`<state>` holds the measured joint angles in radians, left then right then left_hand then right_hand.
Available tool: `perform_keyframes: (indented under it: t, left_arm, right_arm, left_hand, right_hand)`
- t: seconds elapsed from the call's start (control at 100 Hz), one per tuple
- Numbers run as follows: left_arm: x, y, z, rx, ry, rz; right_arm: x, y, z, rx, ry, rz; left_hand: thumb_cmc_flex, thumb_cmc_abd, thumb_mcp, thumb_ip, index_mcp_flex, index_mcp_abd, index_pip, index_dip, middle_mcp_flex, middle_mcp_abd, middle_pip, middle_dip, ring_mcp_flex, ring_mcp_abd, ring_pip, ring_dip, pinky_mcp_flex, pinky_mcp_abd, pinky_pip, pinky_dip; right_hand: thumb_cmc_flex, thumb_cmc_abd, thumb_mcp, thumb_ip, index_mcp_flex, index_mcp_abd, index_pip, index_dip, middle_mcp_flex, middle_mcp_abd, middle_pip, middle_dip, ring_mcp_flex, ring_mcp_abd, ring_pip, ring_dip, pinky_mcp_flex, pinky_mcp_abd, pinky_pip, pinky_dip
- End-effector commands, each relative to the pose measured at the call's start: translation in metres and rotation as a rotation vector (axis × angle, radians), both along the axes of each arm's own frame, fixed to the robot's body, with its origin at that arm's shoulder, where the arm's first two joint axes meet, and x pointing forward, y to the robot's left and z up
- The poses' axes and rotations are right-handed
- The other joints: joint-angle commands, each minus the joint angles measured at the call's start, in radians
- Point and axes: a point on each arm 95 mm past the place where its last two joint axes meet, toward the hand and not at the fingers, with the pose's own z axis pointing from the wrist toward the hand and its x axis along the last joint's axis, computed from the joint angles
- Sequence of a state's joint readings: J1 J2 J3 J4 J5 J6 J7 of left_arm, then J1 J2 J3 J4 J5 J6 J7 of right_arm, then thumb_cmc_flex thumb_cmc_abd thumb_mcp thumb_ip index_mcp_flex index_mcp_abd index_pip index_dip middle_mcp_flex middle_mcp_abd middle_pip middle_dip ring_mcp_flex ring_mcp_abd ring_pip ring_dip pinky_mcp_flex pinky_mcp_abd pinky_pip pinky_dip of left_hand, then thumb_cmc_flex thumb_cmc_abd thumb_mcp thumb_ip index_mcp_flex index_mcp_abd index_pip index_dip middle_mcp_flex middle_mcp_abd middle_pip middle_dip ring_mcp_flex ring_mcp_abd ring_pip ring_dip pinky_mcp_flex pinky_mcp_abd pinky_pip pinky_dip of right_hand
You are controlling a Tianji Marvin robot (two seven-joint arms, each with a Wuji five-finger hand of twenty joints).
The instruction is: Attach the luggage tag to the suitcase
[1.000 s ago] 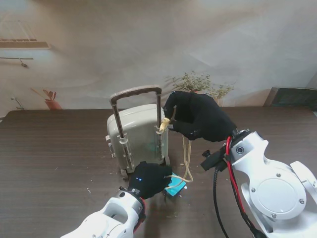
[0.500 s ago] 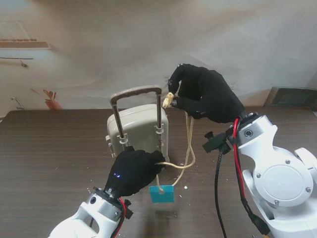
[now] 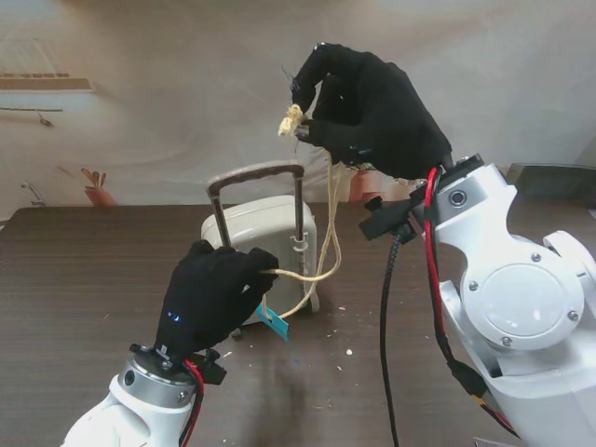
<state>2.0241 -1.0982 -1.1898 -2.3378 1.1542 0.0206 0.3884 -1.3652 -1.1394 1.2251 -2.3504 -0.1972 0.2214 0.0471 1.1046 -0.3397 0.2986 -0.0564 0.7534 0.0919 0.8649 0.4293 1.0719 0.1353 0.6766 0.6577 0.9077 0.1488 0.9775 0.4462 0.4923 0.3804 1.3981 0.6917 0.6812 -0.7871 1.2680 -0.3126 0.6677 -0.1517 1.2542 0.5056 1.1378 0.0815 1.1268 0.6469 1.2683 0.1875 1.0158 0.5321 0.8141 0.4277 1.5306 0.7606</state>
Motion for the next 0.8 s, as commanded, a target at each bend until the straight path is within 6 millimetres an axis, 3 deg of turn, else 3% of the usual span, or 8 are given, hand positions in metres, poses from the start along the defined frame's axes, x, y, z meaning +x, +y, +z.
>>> perform_keyframes:
  t: [0.0,0.41,0.79]
  left_arm:
    - [-0.004,-0.004,0.026,-0.042,-0.065,-0.027]
    - [-0.019,-0.009,0.043,-0.175,-0.216,-0.078]
    - [-0.020,-0.003,0.045,-0.207,-0.253,-0.052]
  right_arm:
    - [-0.022,0.008,0.023,0.021,-0.066,0.048]
    - [-0.021,0.034,0.051,-0.012,-0.078,0.085]
    - [-0.012,0.055,0.048,-0.044,-0.006,0.081]
  left_hand:
    - [0.040,0.001,-0.001,-0.004,0.025,-0.026,0.015,0.013,0.012,0.036,0.024,0.032,0.015,-0.046,0.017,0.021,-0.008,0.018,0.034,0.017]
    - [0.045,0.012,-0.015,-0.003,0.017,-0.022,0.008,0.008,0.003,0.038,0.008,0.037,0.009,-0.040,0.011,0.019,-0.012,0.016,0.036,0.020]
    - [0.055,0.022,-0.038,0.003,0.019,-0.013,-0.005,-0.010,-0.001,0.043,-0.006,0.022,0.005,-0.036,0.002,0.017,-0.016,0.017,0.035,0.021]
  right_hand:
    - [0.053,0.054,-0.018,0.025,0.055,-0.039,0.067,0.010,0.004,-0.004,-0.002,0.012,0.005,0.010,0.012,0.001,-0.007,0.005,0.023,0.009]
    - [0.047,0.059,-0.027,0.026,0.054,-0.040,0.062,0.010,0.006,-0.012,-0.010,0.005,0.006,0.003,0.001,-0.006,-0.009,0.005,0.016,0.005]
    - [0.045,0.064,-0.033,0.027,0.054,-0.049,0.055,0.007,0.006,-0.019,-0.013,0.004,0.006,0.001,-0.002,-0.007,-0.011,0.000,0.012,0.001]
